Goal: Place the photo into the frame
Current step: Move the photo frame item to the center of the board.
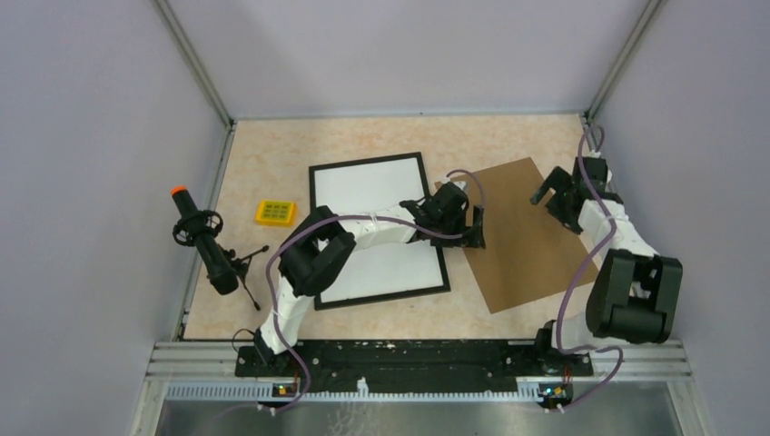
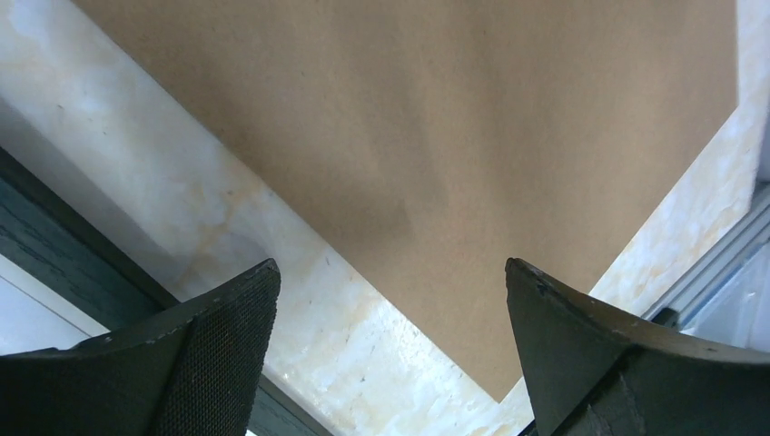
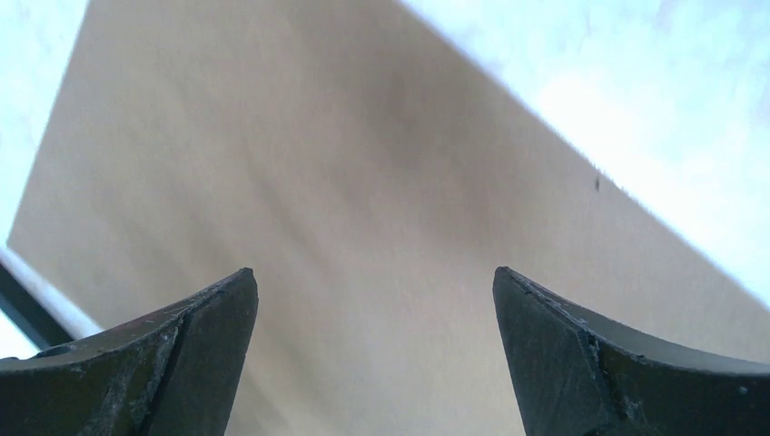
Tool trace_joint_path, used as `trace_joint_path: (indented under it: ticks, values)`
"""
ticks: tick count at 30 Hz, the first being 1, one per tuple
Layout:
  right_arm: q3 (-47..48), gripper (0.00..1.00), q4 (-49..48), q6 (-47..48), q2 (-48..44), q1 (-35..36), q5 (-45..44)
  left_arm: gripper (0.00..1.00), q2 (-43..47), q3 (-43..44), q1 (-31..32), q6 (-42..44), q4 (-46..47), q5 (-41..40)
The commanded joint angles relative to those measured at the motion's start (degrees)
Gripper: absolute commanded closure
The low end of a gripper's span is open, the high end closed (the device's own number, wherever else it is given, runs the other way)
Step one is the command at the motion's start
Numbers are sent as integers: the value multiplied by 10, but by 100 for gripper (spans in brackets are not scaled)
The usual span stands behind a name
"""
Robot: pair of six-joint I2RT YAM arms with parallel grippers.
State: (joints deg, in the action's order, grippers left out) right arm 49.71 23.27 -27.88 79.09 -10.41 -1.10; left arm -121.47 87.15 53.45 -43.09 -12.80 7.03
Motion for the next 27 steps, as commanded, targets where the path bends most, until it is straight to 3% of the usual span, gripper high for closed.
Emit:
trace_joint_path:
  ticks: [1,5,9,14,18,27]
  values:
    - [92,1,-5,14,99,-20,-54,2,1,-48,-27,-34,60,-1]
    - [193,1,23,24,207,-39,-32,3,16,-99,-44,-33,146,5]
    - [278,1,71,38,275,-39,-35,3,-1,-74,-60,-8,136,21]
    - [288,1,101,53,300,-39,-55,3,-6,-78,-62,10,153,45]
    - [242,1,98,36,304,-39,-45,4,-27,-53,-64,11,133,42]
    - [57,1,14,10,185,-39,56,6,-112,41,-90,3,98,77]
